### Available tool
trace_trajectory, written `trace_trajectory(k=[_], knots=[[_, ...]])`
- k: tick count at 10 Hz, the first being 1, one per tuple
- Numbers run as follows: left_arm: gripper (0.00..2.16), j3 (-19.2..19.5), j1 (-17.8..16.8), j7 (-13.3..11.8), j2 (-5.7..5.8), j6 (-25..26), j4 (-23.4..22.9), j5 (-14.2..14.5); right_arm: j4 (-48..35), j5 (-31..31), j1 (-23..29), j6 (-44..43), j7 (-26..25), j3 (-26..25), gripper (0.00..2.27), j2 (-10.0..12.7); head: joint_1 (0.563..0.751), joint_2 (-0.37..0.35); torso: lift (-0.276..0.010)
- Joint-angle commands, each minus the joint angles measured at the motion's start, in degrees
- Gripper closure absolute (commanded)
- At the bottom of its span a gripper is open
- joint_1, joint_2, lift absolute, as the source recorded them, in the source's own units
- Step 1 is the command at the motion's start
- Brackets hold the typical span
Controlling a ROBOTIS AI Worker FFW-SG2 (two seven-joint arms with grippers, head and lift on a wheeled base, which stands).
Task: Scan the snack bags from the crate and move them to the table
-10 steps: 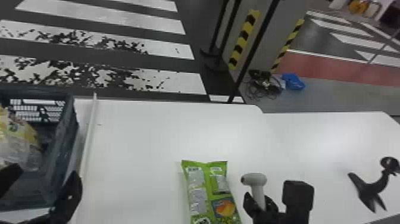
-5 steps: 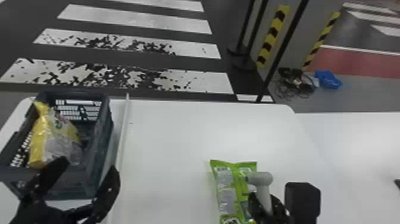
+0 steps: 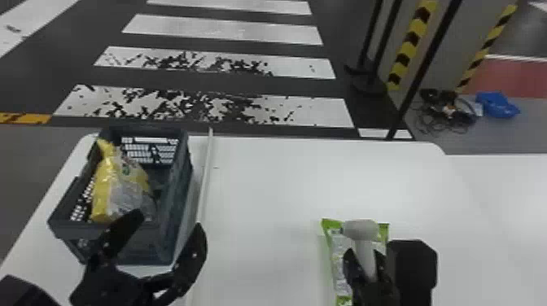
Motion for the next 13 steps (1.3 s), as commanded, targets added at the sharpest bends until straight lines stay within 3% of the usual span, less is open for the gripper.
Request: trace_trajectory(k=[1,5,13], knots=[[0.01,0.3,0.4,0.1,0.15,0.5,-0.8,0.0,2.8,0.1,-2.1,-0.7,0.0,0.8,2.24,0.1,0.695,-0.086,-0.095],[0.01,0.3,1.6,0.0,0.24,2.6,-2.8,-0.4,7.7,1.4,-5.1,-2.8,-0.8,2.3,2.24,0.1,0.695,-0.059,-0.095],[0.01,0.5,4.3,0.0,0.15,2.6,-5.0,-1.3,12.8,1.6,-8.1,-1.7,-0.1,1.1,2.24,-0.6,0.695,-0.071,-0.095]])
